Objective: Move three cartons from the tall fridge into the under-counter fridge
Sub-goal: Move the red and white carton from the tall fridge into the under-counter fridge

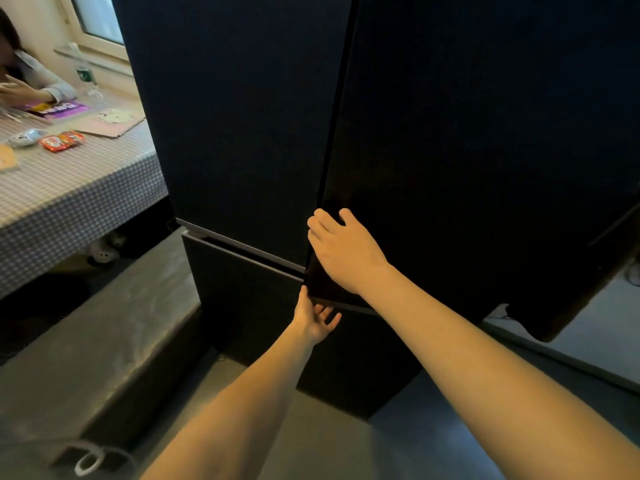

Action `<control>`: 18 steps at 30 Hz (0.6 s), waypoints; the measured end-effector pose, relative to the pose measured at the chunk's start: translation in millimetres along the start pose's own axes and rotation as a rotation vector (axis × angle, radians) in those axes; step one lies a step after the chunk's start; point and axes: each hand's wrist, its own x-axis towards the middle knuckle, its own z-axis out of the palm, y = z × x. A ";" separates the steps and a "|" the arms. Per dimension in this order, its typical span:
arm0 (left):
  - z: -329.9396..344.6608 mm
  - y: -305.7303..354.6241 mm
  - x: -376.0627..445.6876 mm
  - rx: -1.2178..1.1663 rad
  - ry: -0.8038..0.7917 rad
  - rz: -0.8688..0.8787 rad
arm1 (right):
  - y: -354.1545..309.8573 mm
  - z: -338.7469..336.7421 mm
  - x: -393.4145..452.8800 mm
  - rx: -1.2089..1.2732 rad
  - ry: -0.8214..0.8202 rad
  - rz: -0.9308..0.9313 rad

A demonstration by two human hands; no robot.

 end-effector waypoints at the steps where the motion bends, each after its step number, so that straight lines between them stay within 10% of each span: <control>1: -3.6 -1.4 -4.8 0.004 0.005 -0.014 | -3.9 -3.5 -5.1 0.002 0.003 0.006; 10: -34.5 -14.0 -66.0 0.380 0.076 -0.084 | -38.4 -45.4 -61.4 0.120 0.023 0.090; 18: -40.1 -3.6 -139.0 0.765 -0.229 0.460 | -77.9 -84.6 -127.8 0.115 -0.036 0.286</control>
